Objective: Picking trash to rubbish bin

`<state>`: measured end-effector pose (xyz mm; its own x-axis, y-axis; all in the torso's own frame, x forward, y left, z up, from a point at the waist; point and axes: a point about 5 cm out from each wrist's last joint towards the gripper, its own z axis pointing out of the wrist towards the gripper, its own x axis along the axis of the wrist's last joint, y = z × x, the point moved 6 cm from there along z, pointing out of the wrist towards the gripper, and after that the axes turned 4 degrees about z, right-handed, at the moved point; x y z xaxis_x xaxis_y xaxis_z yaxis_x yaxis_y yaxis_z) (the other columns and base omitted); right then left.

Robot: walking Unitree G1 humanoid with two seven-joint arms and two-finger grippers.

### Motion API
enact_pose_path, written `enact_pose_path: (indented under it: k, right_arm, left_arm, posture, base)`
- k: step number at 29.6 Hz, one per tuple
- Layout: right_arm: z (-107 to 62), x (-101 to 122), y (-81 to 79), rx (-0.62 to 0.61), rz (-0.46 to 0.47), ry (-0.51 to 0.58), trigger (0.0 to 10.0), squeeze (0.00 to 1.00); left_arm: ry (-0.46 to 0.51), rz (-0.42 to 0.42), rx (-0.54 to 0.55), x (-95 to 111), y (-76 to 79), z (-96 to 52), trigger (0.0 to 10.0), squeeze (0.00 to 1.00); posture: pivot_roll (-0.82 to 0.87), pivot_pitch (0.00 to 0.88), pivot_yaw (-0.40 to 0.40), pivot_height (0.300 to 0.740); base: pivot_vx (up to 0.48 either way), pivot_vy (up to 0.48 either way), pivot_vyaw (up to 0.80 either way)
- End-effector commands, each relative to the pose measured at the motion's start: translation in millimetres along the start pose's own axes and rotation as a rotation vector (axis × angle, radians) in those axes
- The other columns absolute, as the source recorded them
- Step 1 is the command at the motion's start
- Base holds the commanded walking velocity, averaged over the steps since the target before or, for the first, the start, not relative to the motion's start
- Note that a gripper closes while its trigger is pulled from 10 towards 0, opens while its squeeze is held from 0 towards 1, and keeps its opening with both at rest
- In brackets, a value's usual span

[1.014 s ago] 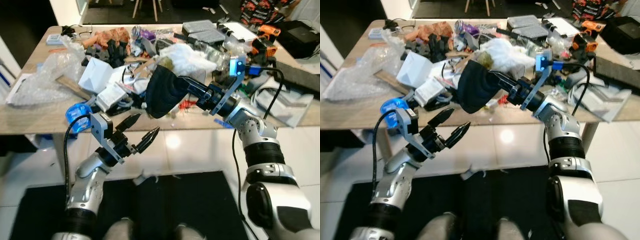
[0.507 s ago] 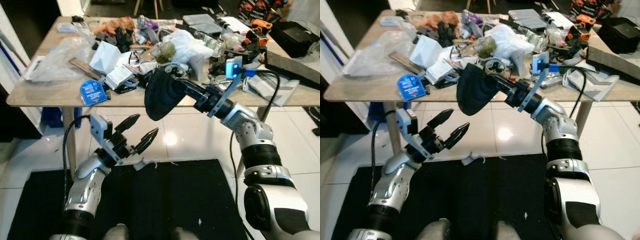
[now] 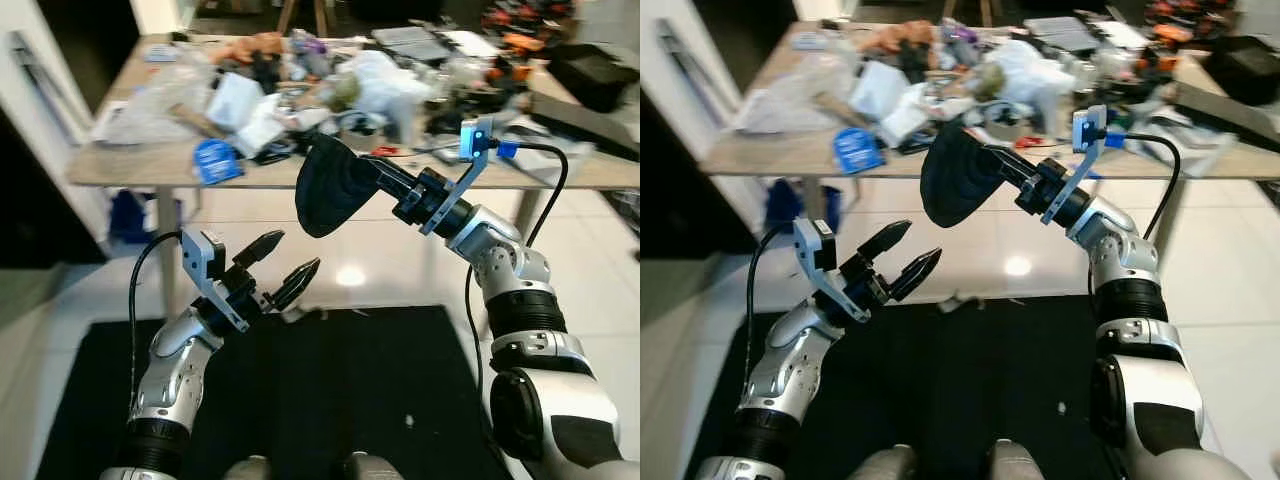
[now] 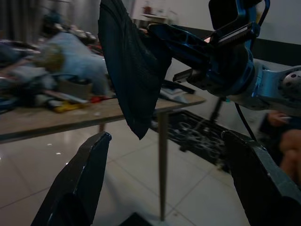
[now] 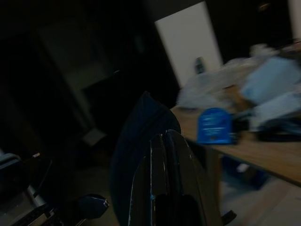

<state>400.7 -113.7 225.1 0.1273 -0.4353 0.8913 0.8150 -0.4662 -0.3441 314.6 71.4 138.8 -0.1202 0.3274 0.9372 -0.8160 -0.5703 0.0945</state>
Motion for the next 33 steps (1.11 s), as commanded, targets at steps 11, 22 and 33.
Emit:
enact_pose_path:
  k: [11,22,33]
  right_arm:
    - [-0.5,-1,1.2,-0.002,-0.011,0.002,10.0,0.00]
    - [0.2,-4,2.2,-0.009,-0.007,0.005,10.0,0.00]
    - [4.3,-10,-13.8,0.062,0.090,0.079,10.0,0.00]
  left_arm:
    - [-0.029,0.004,-0.017,-3,0.2,-0.2,10.0,0.00]
    - [-0.042,0.023,-0.024,-4,0.2,2.0,10.0,0.00]
    - [-0.021,-0.013,-0.032,-5,0.0,1.5,10.0,0.00]
  posture:
    - [0.02,0.058,-0.020,0.740]
    - [0.02,0.046,-0.024,0.740]
    - [0.02,0.027,-0.031,0.740]
  base:
    - [0.000,0.000,0.74]
    - [0.000,0.000,0.74]
    - [0.000,0.000,0.73]
